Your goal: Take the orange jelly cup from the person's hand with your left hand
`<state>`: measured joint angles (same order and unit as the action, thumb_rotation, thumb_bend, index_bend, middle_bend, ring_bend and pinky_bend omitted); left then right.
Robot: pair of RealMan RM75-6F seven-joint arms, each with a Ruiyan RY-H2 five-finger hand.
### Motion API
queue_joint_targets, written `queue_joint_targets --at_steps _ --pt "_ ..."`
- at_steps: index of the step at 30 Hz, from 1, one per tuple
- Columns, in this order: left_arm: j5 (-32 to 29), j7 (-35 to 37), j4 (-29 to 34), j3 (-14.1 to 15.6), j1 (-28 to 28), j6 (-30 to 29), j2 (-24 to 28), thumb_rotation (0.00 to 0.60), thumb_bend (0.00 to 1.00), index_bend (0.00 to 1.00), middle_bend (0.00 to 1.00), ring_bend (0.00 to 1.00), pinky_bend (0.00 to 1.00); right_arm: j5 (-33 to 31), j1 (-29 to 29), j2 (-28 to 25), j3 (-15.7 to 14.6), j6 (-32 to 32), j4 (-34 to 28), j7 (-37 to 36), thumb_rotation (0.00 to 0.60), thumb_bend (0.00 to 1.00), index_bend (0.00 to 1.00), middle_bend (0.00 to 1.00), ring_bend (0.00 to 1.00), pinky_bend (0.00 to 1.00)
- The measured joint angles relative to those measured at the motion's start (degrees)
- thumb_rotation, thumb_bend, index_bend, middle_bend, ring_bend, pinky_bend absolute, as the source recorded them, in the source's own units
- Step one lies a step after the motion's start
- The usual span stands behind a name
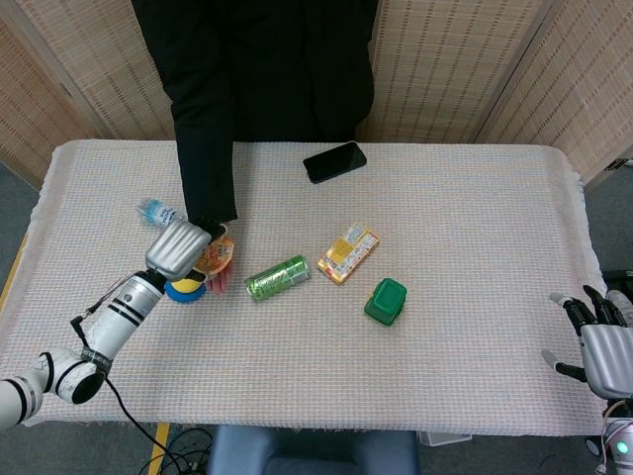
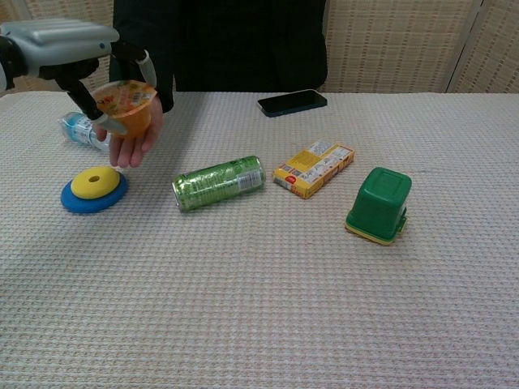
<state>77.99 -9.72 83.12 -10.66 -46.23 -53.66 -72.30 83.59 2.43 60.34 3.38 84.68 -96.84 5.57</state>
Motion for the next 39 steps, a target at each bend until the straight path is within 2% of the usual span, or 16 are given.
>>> queue_joint_targets --at_steps 7,14,20,28,31,35,39 --pt "4.61 1.21 5.60 2.76 4.97 -7.08 5.22 0.600 0.32 0.62 0.58 0.60 0.87 0.02 0.49 0.39 0.07 -0.71 0.05 0.26 0.600 0.14 0.20 0.28 0.11 0.14" --pt "11.91 1.32 9.16 8.84 11.09 -13.23 8.45 0.600 0.32 0.62 0.58 0.60 0.86 0.19 1.15 0.76 0.12 -1.55 0.28 0.44 0.600 0.14 0.20 0.28 0.11 0.14" --pt "14.83 1.62 7.42 12.34 12.43 -12.39 5.61 0.600 0.32 0.62 0.58 0.60 0.86 0.18 1.55 1.15 0.13 -2.15 0.53 0.09 0.600 0.14 0.20 0.28 0.11 0.14" --pt "15.79 -0.56 2.01 13.78 12.85 -10.04 0.04 0.600 0.32 0.60 0.58 0.58 0.85 0.13 1.19 1.08 -0.10 -1.73 0.69 -0.05 0.600 0.14 0.20 0.28 0.11 0.14" --pt "15.52 -2.12 0.08 13.78 12.90 -9.26 -1.97 0.600 0.31 0.52 0.51 0.54 0.83 0.08 1.09 1.06 -0.17 -1.67 0.69 -0.11 0.600 0.15 0.20 0.28 0.11 0.14" --pt "13.57 -4.76 0.34 13.46 13.26 -8.31 -2.47 0.600 0.28 0.26 0.24 0.32 0.71 0.18 0.88 1.03 -0.07 -1.00 0.73 -0.23 0.600 0.16 0.20 0.28 0.11 0.14" --pt "11.31 -6.13 3.48 13.14 13.87 -7.67 -1.24 0.600 0.26 0.16 0.15 0.23 0.60 0.21 0.40 1.03 0.01 -0.12 1.02 -0.55 0.600 0.20 0.20 0.28 0.11 0.14"
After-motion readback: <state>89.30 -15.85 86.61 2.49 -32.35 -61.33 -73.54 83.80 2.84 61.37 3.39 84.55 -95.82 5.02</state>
